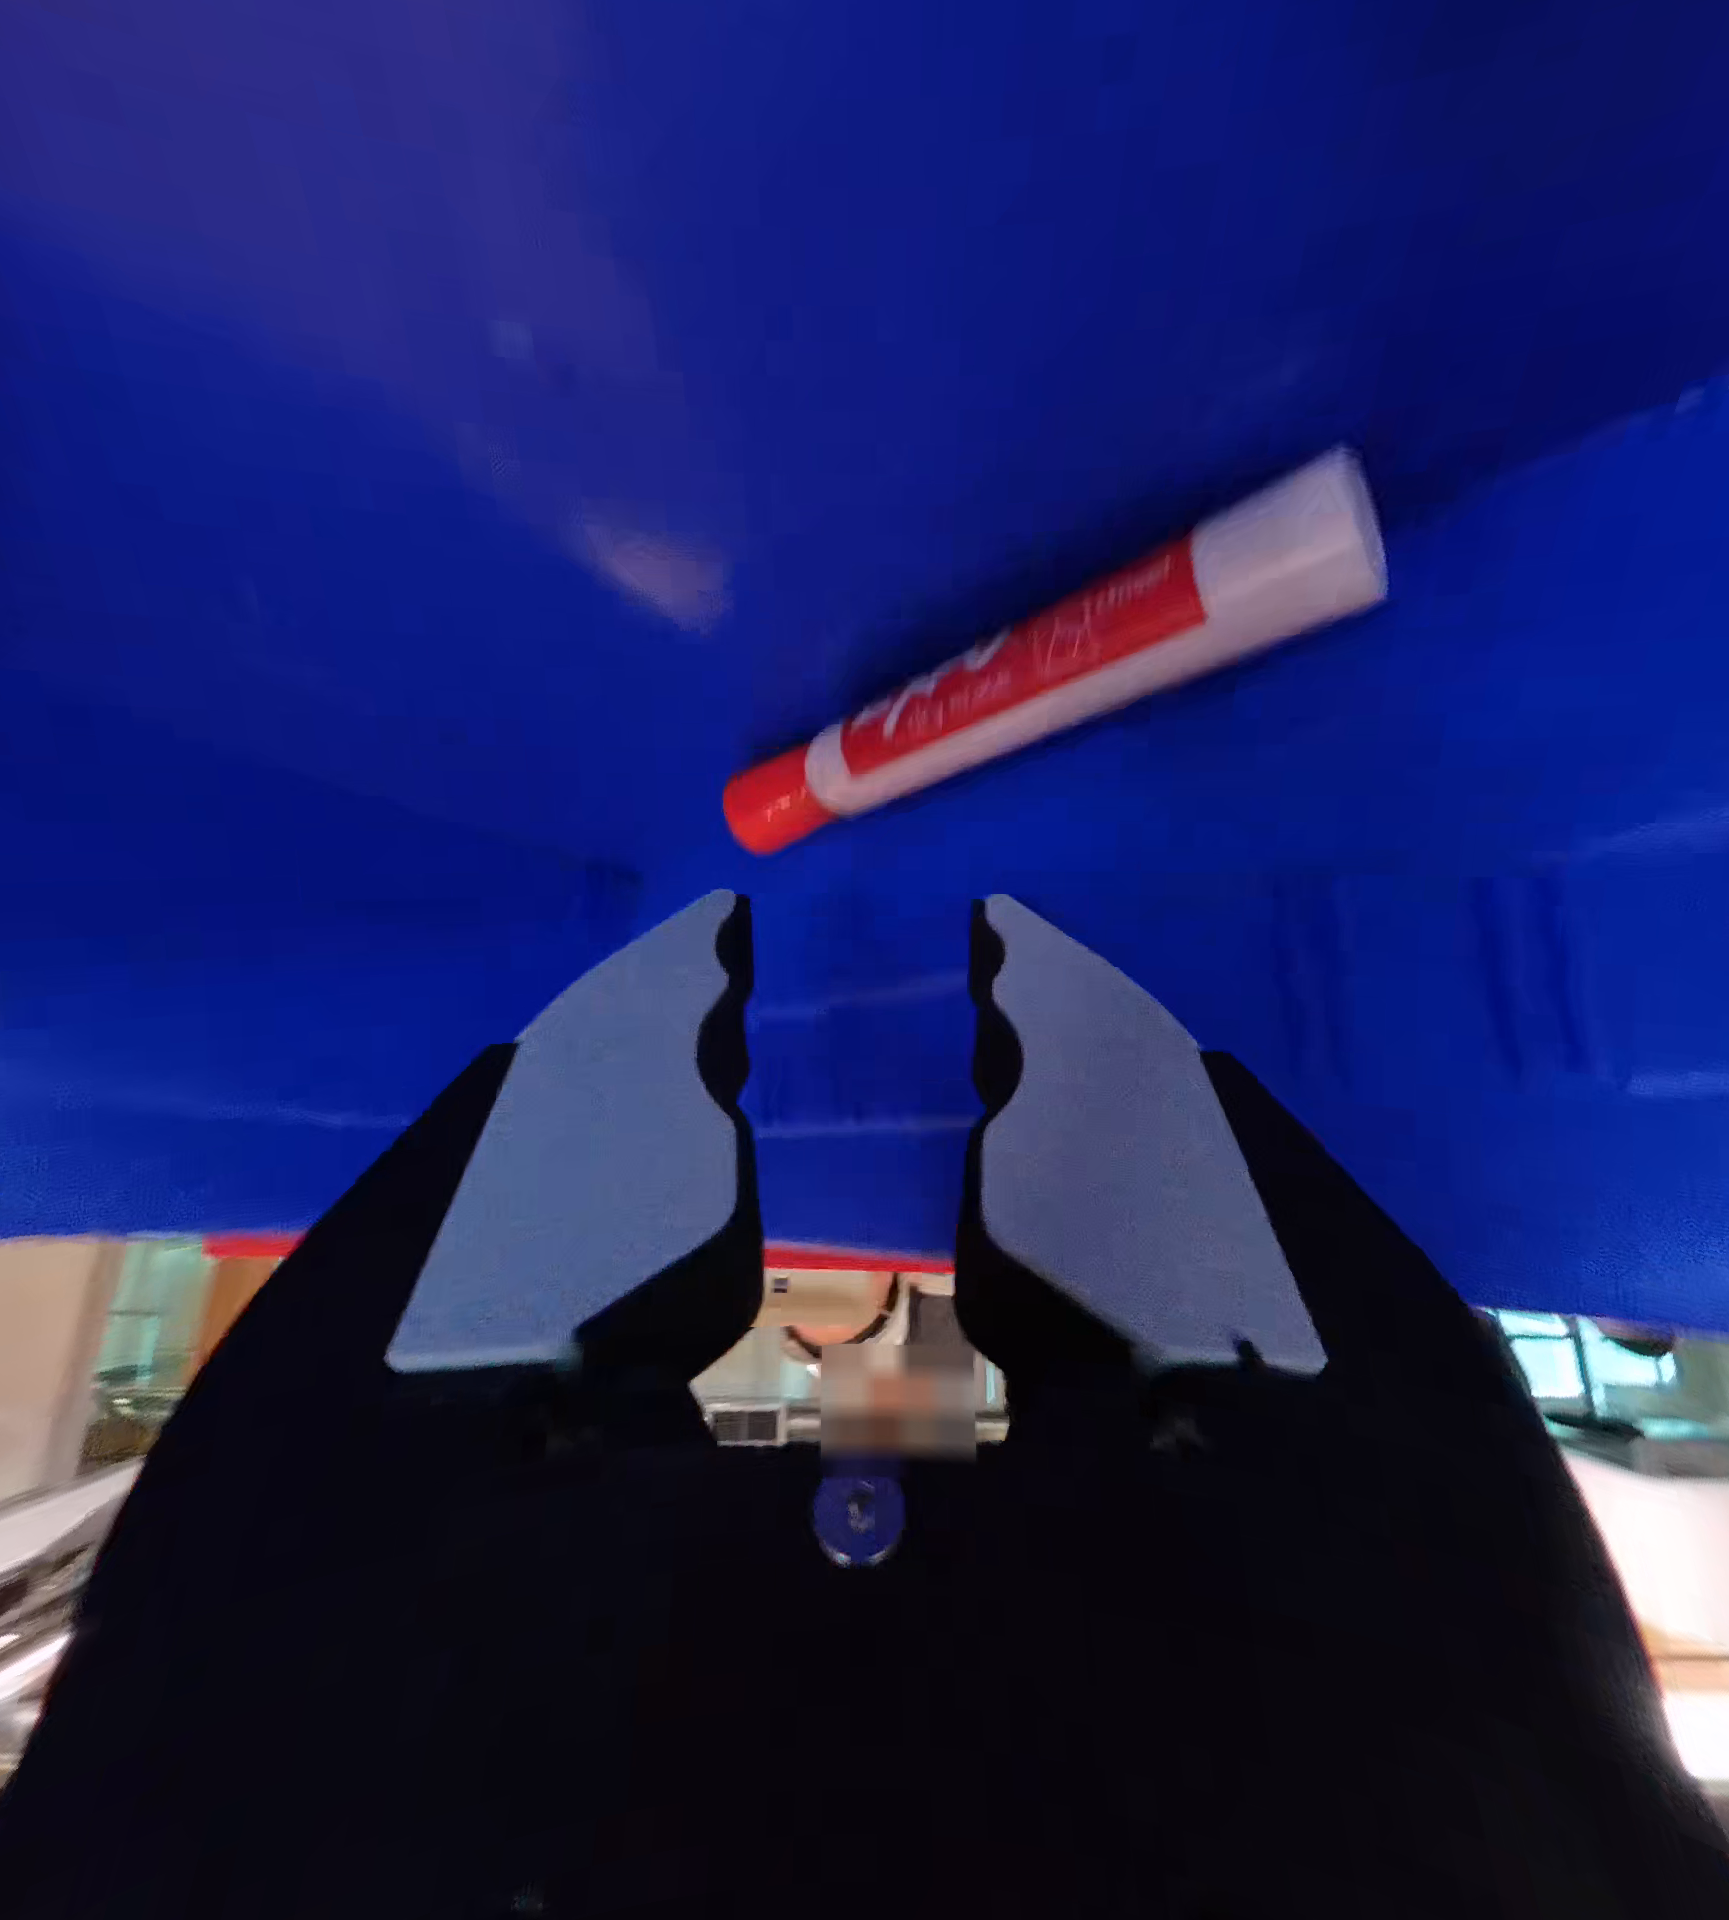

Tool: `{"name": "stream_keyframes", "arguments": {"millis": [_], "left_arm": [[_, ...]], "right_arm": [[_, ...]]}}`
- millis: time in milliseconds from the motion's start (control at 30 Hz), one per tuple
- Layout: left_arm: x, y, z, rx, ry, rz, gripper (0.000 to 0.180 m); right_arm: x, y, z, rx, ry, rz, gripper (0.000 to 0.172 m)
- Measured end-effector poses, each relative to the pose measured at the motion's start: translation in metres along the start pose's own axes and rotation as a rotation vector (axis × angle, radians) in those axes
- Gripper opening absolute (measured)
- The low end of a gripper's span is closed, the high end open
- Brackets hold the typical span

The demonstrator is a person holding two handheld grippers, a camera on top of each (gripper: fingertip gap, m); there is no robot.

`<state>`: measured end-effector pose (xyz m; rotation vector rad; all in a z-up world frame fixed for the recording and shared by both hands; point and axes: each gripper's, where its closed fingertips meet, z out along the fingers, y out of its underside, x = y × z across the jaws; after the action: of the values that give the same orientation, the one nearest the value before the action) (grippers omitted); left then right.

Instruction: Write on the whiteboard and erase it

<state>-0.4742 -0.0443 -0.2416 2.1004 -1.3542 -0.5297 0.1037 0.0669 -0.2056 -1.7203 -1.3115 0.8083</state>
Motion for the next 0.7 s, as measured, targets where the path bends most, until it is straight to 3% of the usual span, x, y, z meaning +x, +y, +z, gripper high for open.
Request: {"name": "stream_keyframes", "arguments": {"millis": [67, 133, 233, 333, 433, 500, 600, 633, 700], "left_arm": [[0.002, -0.020, 0.010, 0.026, 0.012, 0.039, 0.043], [0.001, -0.022, 0.016, 0.010, 0.005, 0.071, 0.045], [-0.001, -0.030, 0.010, 0.153, -0.006, 0.040, 0.034], [-0.002, -0.032, 0.016, 0.175, -0.064, 0.095, 0.031], [-0.004, -0.047, 0.005, 0.308, -0.066, -0.032, 0.019], [-0.011, -0.070, -0.045, 0.548, -0.146, -0.103, 0.019], [0.008, -0.109, -0.174, 0.995, -0.322, -0.122, 0.019], [0.024, -0.123, -0.211, 1.078, -0.386, -0.089, 0.018], [0.052, -0.157, -0.258, 1.105, -0.554, -0.038, 0.019]], "right_arm": [[0.000, 0.004, 0.003, -0.011, 0.004, -0.011, 0.071], [0.000, 0.010, 0.005, -0.029, 0.010, -0.025, 0.071], [0.002, 0.015, 0.007, -0.033, -0.003, 0.000, 0.070], [-0.001, 0.013, 0.010, -0.009, -0.035, 0.037, 0.069], [-0.010, 0.010, 0.012, -0.001, -0.045, 0.003, 0.064], [-0.023, -0.001, 0.013, 0.027, -0.064, -0.016, 0.059], [-0.050, -0.033, 0.021, 0.114, -0.131, -0.066, 0.060], [-0.060, -0.045, 0.026, 0.135, -0.141, -0.110, 0.063], [-0.081, -0.068, 0.037, 0.168, -0.155, -0.211, 0.067]]}}
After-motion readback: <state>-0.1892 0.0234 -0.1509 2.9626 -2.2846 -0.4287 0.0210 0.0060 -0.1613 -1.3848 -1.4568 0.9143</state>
